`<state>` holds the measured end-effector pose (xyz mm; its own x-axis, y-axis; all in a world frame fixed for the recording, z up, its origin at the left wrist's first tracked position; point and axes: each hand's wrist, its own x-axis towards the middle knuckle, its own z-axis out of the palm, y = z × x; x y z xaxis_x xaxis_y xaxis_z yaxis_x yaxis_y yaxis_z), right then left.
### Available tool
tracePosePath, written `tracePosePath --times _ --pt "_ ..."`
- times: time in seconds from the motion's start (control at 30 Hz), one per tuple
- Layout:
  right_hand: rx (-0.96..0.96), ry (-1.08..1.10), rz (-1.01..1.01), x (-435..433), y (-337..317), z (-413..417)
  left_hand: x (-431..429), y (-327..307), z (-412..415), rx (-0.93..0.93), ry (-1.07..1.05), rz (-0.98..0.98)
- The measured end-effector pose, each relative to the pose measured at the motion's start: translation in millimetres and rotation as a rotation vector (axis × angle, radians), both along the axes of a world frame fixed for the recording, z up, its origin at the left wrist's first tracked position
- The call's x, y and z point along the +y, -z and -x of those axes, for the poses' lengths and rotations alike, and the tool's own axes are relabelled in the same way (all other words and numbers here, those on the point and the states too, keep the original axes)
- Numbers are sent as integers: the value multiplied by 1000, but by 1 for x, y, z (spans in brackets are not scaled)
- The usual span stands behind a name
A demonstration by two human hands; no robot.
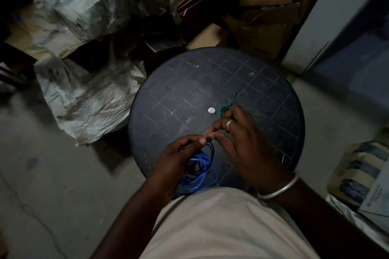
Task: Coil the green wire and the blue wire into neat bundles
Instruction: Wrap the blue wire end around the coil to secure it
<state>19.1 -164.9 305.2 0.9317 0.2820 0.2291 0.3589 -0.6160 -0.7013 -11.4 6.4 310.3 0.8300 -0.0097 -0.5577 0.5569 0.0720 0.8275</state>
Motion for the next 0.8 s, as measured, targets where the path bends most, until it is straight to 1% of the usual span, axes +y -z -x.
tracePosePath --times 0.2,0.47,0.6,0.67,0.8 --pt "30 9 -13 4 3 4 -1 -2 -2 64 -30 3" --pt "30 55 -59 5 -5 -3 0 -3 -6 50 -23 -55" --pt "8 173 -171 2 -16 -17 0 -2 -4 11 -32 -67" --pt "34 224 -230 -1 -23 -25 0 -1 -3 -6 -18 -71" --pt "72 269 -293 -8 -35 -41 -2 -4 -4 -38 18 6"
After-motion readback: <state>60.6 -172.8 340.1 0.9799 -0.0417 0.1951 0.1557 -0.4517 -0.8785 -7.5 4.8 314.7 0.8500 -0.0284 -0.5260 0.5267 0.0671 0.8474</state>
